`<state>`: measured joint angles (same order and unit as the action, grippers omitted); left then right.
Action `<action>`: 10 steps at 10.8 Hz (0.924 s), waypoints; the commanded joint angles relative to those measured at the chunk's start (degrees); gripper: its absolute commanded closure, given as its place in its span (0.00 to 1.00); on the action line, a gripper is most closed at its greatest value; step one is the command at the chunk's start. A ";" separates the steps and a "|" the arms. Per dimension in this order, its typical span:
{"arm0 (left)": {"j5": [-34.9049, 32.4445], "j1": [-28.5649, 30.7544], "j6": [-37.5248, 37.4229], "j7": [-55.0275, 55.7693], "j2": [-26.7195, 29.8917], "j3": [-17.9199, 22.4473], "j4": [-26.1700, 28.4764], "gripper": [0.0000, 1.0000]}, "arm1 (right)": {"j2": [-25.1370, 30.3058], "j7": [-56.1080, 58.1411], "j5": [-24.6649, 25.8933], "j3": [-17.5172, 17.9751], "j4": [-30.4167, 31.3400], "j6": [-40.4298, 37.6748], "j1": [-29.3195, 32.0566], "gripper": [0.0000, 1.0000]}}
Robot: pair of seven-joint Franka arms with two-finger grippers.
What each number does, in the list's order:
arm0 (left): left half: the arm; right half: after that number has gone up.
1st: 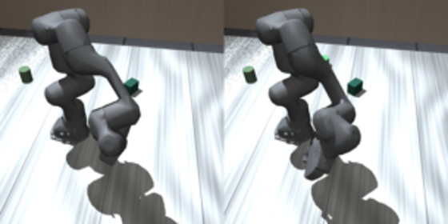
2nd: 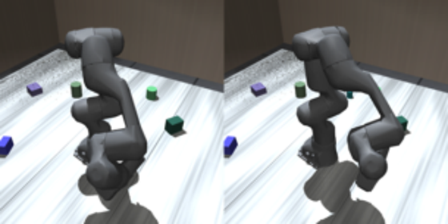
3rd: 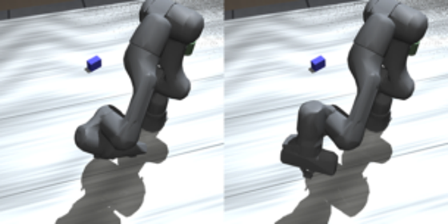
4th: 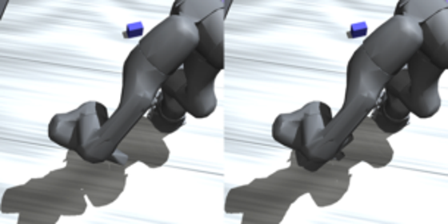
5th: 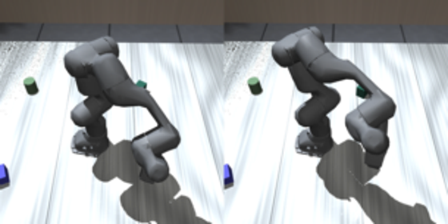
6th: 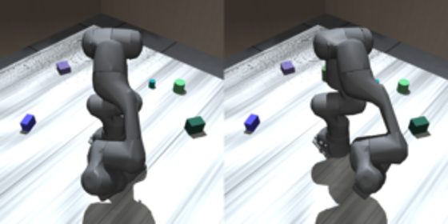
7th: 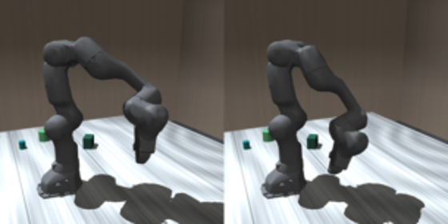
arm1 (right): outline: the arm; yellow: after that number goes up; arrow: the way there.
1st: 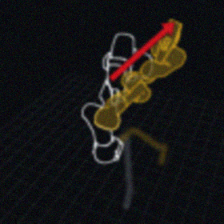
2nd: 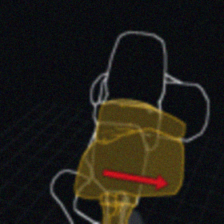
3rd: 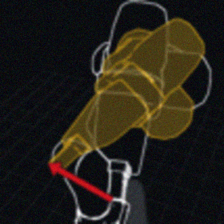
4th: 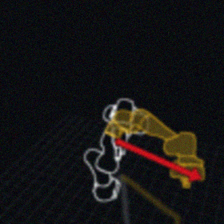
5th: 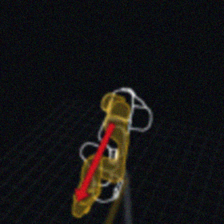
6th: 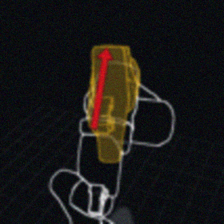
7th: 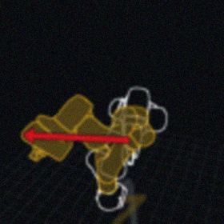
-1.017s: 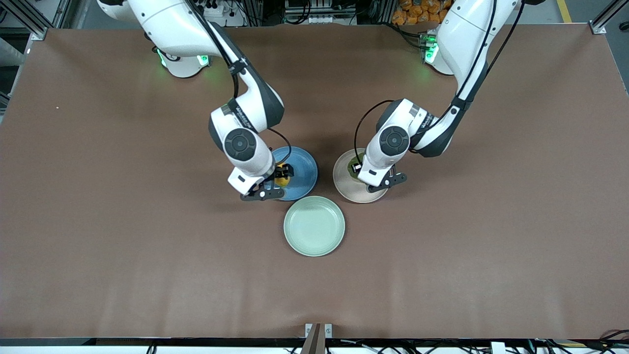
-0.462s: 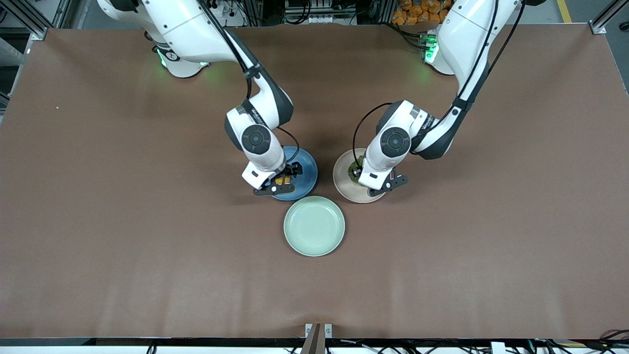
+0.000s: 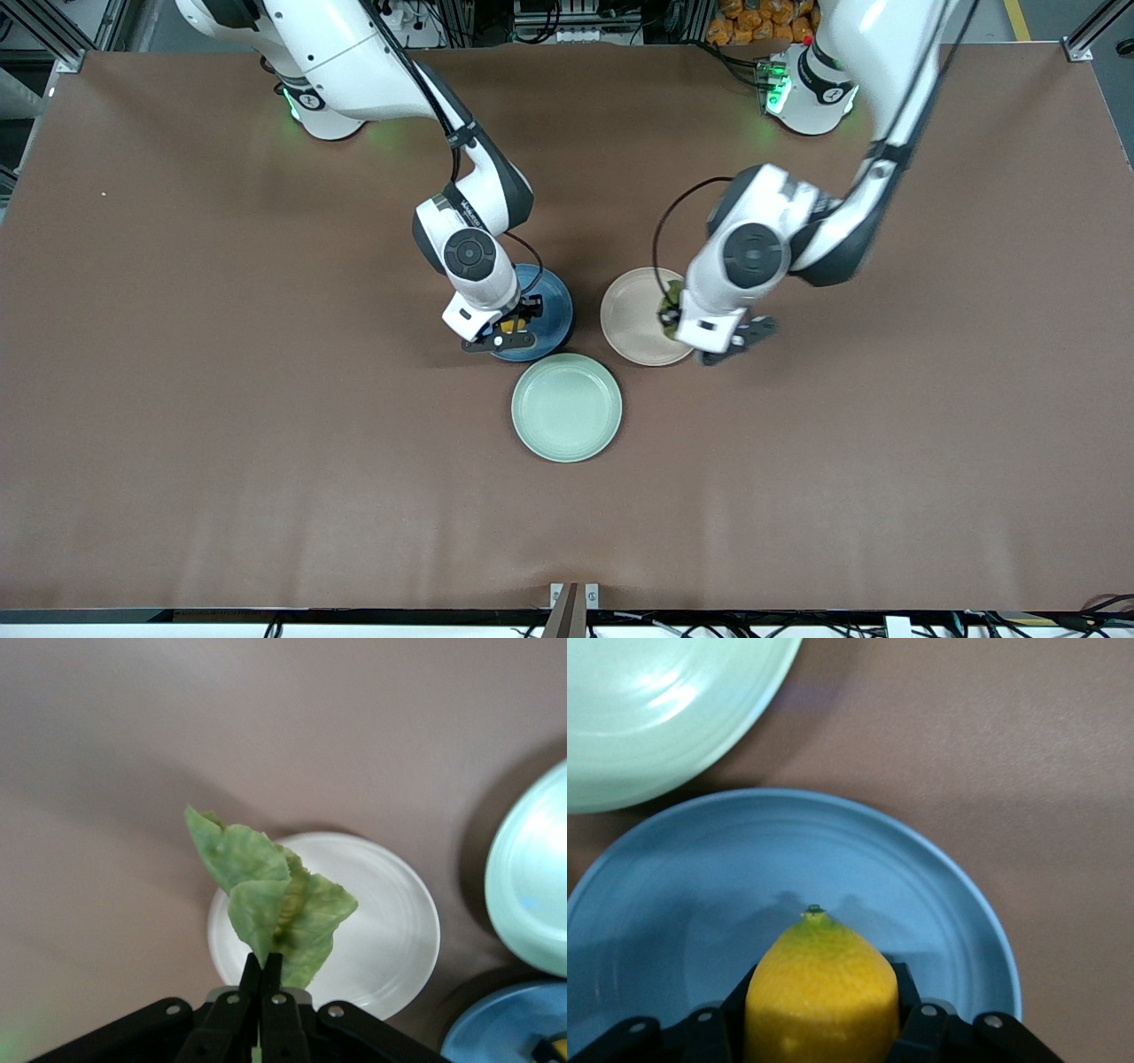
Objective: Pick lemon and lettuce from blue and beige plates
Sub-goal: 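Lift the lettuce with the left gripper while the right gripper lifts the lemon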
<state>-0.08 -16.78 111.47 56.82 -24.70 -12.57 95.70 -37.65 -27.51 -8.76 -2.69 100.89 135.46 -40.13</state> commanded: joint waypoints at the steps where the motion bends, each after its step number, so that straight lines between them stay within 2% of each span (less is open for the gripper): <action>1: -3.25 6.56 -5.47 -8.07 1.84 -0.44 -2.36 1.00 | 0.29 -0.17 -0.64 -0.12 -2.71 -4.83 0.49 1.00; 5: -3.34 20.62 -6.97 -33.04 0.01 -0.62 -1.57 1.00 | 0.82 2.70 -0.73 -0.12 -10.62 -18.37 4.69 1.00; 6: -3.34 22.30 -6.89 -35.35 -1.56 -0.62 -1.48 1.00 | 0.99 5.86 -0.82 -0.21 -11.68 -19.96 6.62 1.00; 10: -5.45 22.58 -5.40 -35.20 -7.10 -0.44 -1.39 1.00 | 1.35 18.08 -0.12 -0.38 -15.99 -26.63 15.68 1.00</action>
<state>-3.75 6.06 105.55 21.22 -30.15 -12.54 94.77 -36.94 -13.59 -8.76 -3.62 86.32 112.01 -27.33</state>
